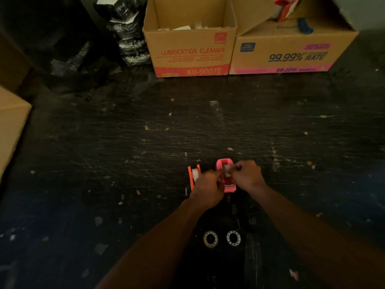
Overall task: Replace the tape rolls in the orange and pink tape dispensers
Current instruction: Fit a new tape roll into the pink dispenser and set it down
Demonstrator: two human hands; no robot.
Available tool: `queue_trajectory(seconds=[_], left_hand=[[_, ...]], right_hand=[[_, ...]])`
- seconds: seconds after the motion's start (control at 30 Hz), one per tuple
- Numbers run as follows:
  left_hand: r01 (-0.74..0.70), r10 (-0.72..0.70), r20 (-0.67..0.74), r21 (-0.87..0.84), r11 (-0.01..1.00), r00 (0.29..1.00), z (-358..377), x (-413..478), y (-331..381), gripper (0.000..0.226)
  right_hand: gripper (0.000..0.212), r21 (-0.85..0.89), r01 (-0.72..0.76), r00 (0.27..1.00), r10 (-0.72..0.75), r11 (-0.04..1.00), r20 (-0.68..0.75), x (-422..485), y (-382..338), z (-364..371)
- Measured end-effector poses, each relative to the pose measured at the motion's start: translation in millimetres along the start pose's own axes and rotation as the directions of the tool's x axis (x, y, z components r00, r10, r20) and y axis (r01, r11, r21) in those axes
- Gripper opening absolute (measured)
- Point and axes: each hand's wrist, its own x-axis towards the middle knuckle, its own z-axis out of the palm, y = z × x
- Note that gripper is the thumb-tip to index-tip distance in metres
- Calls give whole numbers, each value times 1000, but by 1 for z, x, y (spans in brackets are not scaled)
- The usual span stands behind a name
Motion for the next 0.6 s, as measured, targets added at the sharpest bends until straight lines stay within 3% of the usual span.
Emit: queue_trajectory(seconds=[0.23, 0.33, 0.6], left_hand=[[60, -66, -56, -105, 993, 996, -1, 4, -6, 46], [33, -35, -31, -85, 996, 999, -5, 5, -5, 36], [-15, 15, -36, -3, 1000, 999, -3, 7, -8, 41]], right_hand=[[26, -100, 12, 1000, -11, 995, 18, 2, -2, -4], [23, -100, 6, 998, 0, 995, 60, 3, -2, -6], [16, -135, 15, 992, 1, 991, 123, 4, 1, -12]])
